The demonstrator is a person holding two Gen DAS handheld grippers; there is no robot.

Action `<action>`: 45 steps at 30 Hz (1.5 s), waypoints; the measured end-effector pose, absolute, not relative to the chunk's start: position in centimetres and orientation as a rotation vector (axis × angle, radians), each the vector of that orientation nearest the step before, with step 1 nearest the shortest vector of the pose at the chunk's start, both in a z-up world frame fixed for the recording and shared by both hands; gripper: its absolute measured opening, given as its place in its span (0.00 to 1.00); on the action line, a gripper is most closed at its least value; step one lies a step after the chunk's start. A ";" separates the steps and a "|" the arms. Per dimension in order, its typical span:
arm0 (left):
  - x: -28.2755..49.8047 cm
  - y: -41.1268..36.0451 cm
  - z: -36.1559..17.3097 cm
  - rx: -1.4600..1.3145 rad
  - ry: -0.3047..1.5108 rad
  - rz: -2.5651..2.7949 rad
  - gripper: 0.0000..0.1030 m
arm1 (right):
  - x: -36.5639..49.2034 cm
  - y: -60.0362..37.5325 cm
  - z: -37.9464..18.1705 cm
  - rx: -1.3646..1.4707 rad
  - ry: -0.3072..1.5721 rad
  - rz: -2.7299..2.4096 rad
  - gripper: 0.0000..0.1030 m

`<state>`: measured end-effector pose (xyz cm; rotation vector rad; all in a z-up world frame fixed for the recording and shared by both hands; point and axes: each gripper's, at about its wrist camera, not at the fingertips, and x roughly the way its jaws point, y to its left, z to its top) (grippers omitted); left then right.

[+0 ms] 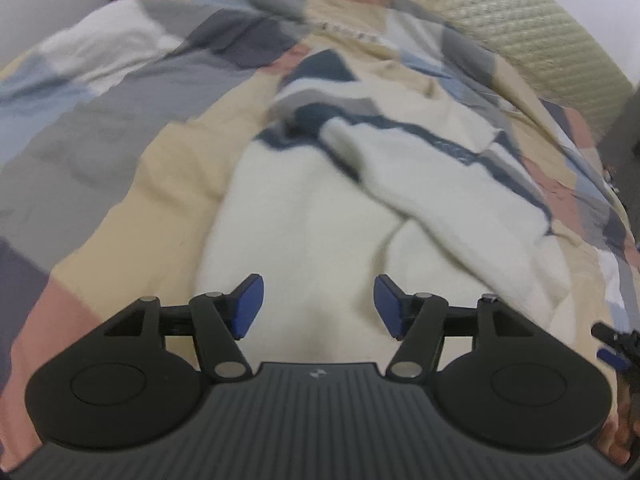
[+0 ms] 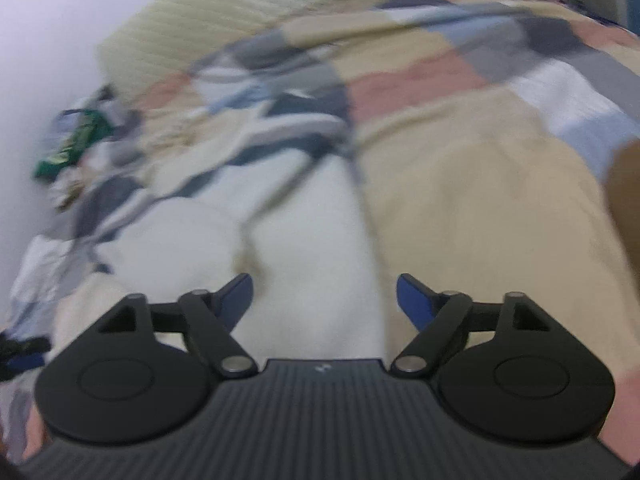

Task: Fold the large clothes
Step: 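Open both grippers and push the folded sweater side flat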

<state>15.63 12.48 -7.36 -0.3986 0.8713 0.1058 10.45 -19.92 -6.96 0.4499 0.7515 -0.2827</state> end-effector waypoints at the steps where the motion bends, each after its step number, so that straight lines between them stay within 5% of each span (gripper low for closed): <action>1: 15.6 12.7 -7.5 -0.406 0.873 0.115 0.65 | 10.3 -20.4 -7.2 0.477 0.762 -0.308 0.79; 11: 15.6 14.5 -7.8 -0.473 0.863 0.271 0.71 | 10.3 -23.3 -12.4 0.972 0.872 -0.171 0.82; 22: 17.5 17.0 -12.3 -0.696 1.042 0.313 0.74 | 11.5 -21.2 -11.8 0.986 0.870 0.005 0.82; 32: 16.5 17.1 -11.6 -0.992 0.948 -0.084 0.77 | 11.3 -22.0 -12.6 0.993 0.893 -0.045 0.81; 45: 17.3 14.6 -13.2 -0.880 1.099 0.020 0.76 | 11.2 -22.2 -12.8 0.998 0.896 -0.058 0.80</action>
